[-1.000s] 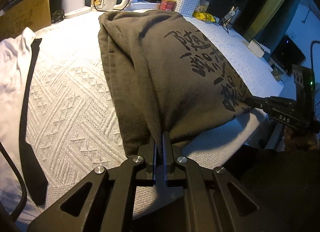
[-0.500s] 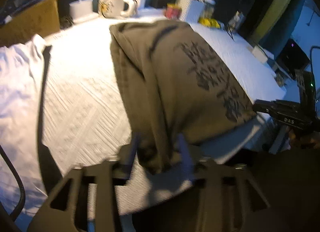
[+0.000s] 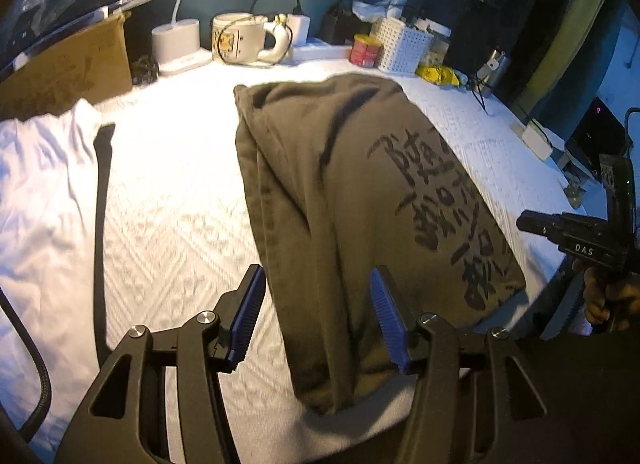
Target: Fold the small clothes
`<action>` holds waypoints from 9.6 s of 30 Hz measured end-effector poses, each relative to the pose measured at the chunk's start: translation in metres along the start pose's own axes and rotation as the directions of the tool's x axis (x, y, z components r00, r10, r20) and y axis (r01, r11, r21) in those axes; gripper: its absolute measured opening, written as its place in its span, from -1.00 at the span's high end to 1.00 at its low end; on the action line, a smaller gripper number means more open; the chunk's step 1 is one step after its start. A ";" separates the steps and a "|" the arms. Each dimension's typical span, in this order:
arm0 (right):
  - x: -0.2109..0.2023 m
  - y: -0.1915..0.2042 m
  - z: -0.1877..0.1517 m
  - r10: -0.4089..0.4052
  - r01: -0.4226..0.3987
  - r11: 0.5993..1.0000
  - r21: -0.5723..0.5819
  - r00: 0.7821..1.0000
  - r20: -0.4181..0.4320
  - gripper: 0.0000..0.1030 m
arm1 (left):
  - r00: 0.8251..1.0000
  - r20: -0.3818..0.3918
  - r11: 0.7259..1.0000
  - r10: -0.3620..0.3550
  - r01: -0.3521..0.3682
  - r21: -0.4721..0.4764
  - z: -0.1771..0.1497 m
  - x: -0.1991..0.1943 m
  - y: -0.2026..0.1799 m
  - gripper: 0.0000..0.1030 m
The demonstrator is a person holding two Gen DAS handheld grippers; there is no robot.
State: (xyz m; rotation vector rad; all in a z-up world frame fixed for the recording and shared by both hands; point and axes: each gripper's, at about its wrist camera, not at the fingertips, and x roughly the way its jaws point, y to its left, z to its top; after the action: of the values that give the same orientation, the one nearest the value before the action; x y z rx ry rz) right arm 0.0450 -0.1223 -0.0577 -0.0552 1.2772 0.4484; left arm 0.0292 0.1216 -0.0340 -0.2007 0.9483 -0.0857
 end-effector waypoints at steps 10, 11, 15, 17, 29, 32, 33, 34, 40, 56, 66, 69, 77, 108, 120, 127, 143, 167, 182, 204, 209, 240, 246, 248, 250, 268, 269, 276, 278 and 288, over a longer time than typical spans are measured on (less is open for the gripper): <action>0.018 -0.005 0.035 0.004 -0.004 1.000 0.003 1.000 -0.001 -0.01 | 0.999 0.030 0.999 0.027 -0.026 -0.041 0.038 0.013 0.013 -0.06; 0.020 -0.005 0.039 0.003 -0.003 1.000 0.001 1.000 -0.002 -0.01 | 0.999 0.031 0.999 0.035 -0.033 -0.040 0.041 0.015 0.013 -0.06; 0.030 -0.005 0.055 0.007 -0.007 1.000 -0.002 1.000 -0.002 -0.01 | 0.999 0.036 0.998 0.037 -0.035 -0.055 0.054 0.024 0.020 -0.06; 0.033 -0.005 0.062 0.007 -0.007 1.000 -0.001 1.000 0.000 -0.01 | 0.998 0.036 0.997 0.043 -0.040 -0.068 0.062 0.029 0.024 -0.07; 0.058 -0.010 0.105 0.003 -0.004 1.000 -0.015 1.000 -0.023 -0.01 | 0.998 0.057 0.992 0.035 -0.028 -0.127 0.095 0.053 0.044 -0.36; 0.064 -0.010 0.113 0.007 -0.008 1.000 -0.017 1.000 -0.020 -0.01 | 0.998 0.058 0.991 0.029 -0.021 -0.131 0.103 0.058 0.049 -0.36; 0.067 -0.010 0.116 0.010 -0.011 1.000 -0.018 1.000 -0.021 -0.01 | 0.998 0.057 0.991 0.028 -0.020 -0.134 0.105 0.060 0.050 -0.36; 0.069 -0.010 0.119 0.013 -0.013 1.000 -0.019 1.000 -0.021 -0.01 | 0.998 0.056 0.990 0.027 -0.019 -0.140 0.107 0.062 0.052 -0.36; 0.083 -0.009 0.131 0.010 -0.011 1.000 -0.026 1.000 -0.025 -0.05 | 0.998 0.063 0.988 0.005 0.005 -0.153 0.118 0.074 0.060 -0.36; 0.120 -0.011 0.159 0.061 -0.062 0.998 -0.012 0.997 -0.039 -0.14 | 0.996 -0.034 0.971 -0.082 0.072 -0.227 0.128 0.118 0.085 -0.43; 0.140 -0.001 0.164 0.149 -0.150 0.989 -0.001 0.987 -0.053 -0.14 | 0.983 -0.087 0.982 -0.164 0.155 -0.106 0.137 0.130 0.049 -0.45; 0.142 0.003 0.166 0.152 -0.153 0.988 -0.009 0.987 -0.044 -0.14 | 0.978 -0.099 0.982 -0.181 0.174 -0.074 0.139 0.134 0.042 -0.45; 0.145 0.015 0.166 0.131 -0.131 0.990 -0.052 0.991 -0.006 -0.14 | 0.985 -0.080 0.988 -0.154 0.153 -0.019 0.142 0.141 0.032 -0.05; 0.132 0.029 0.158 0.134 -0.122 0.985 -0.124 0.987 0.093 0.66 | 0.980 -0.033 0.981 -0.194 0.194 0.011 0.135 0.133 0.014 0.60; 0.109 0.036 0.151 0.132 -0.112 0.983 -0.146 0.981 0.139 0.67 | 0.987 -0.013 0.986 -0.159 0.159 0.045 0.128 0.118 0.002 0.60; 0.088 0.043 0.145 0.131 -0.104 0.982 -0.155 0.976 0.176 0.67 | 0.986 0.030 0.986 -0.162 0.160 0.048 0.120 0.098 0.000 0.61; 0.024 0.056 0.120 0.108 -0.056 0.983 -0.174 0.946 0.306 0.67 | 0.970 0.165 0.982 -0.179 0.167 0.083 0.098 0.045 -0.016 0.61; -0.070 0.078 0.088 0.091 0.001 0.981 -0.192 0.878 0.470 0.68 | 0.922 0.323 0.970 -0.215 0.164 0.178 0.075 -0.029 -0.034 0.61; -0.133 0.099 0.072 0.104 0.029 0.976 -0.216 0.810 0.577 0.69 | 0.864 0.447 0.964 -0.233 0.145 0.221 0.062 -0.084 -0.037 0.63; -0.195 0.175 0.067 0.189 0.066 0.941 -0.331 0.710 0.679 0.69 | 0.779 0.600 0.970 -0.181 0.041 0.239 0.049 -0.158 -0.003 0.64; -0.200 0.198 0.065 0.227 0.059 0.929 -0.364 0.688 0.690 0.69 | 0.767 0.627 0.973 -0.138 -0.014 0.232 0.040 -0.178 0.013 0.64; -0.078 0.213 0.096 0.213 -0.037 0.944 -0.328 0.828 0.519 0.70 | 0.893 0.449 0.991 -0.026 -0.036 0.129 0.050 -0.088 0.073 0.64; -0.056 0.210 0.105 0.202 -0.045 0.948 -0.316 0.850 0.486 0.70 | 0.911 0.412 0.993 -0.018 -0.030 0.111 0.056 -0.072 0.080 0.63; -0.049 0.210 0.108 0.200 -0.048 0.949 -0.313 0.857 0.475 0.70 | 0.918 0.396 0.995 -0.017 -0.024 0.098 0.059 -0.066 0.081 0.63; -0.041 0.209 0.112 0.196 -0.050 0.950 -0.309 0.865 0.462 0.70 | 0.924 0.382 0.996 -0.015 -0.020 0.088 0.061 -0.060 0.083 0.63; 0.025 0.204 0.144 0.188 -0.086 0.955 -0.284 0.916 0.354 0.70 | 0.963 0.270 1.000 -0.007 0.003 0.015 0.074 -0.021 0.101 0.63; 0.030 0.203 0.145 0.188 -0.089 0.956 -0.281 0.919 0.346 0.69 | 0.965 0.263 1.000 -0.006 0.004 0.011 0.074 -0.018 0.103 0.63; 0.057 0.200 0.153 0.187 -0.107 0.957 -0.268 0.937 0.295 0.69 | 0.978 0.208 1.000 -0.012 0.016 -0.017 0.080 0.000 0.115 0.56; 0.066 0.200 0.156 0.189 -0.114 0.958 -0.264 0.942 0.279 0.69 | 0.982 0.188 1.000 -0.015 0.018 -0.015 0.081 0.006 0.118 0.56; 0.105 0.198 0.166 0.194 -0.140 0.958 -0.250 0.959 0.206 0.69 | 0.993 0.113 0.998 -0.021 0.028 -0.059 0.084 0.032 0.137 0.55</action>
State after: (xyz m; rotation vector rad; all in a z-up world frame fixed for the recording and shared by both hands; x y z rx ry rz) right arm 0.1491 0.1367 -0.0648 -0.0911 1.0015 0.7305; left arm 0.1143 0.2612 -0.0408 -0.2711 0.8370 -0.0678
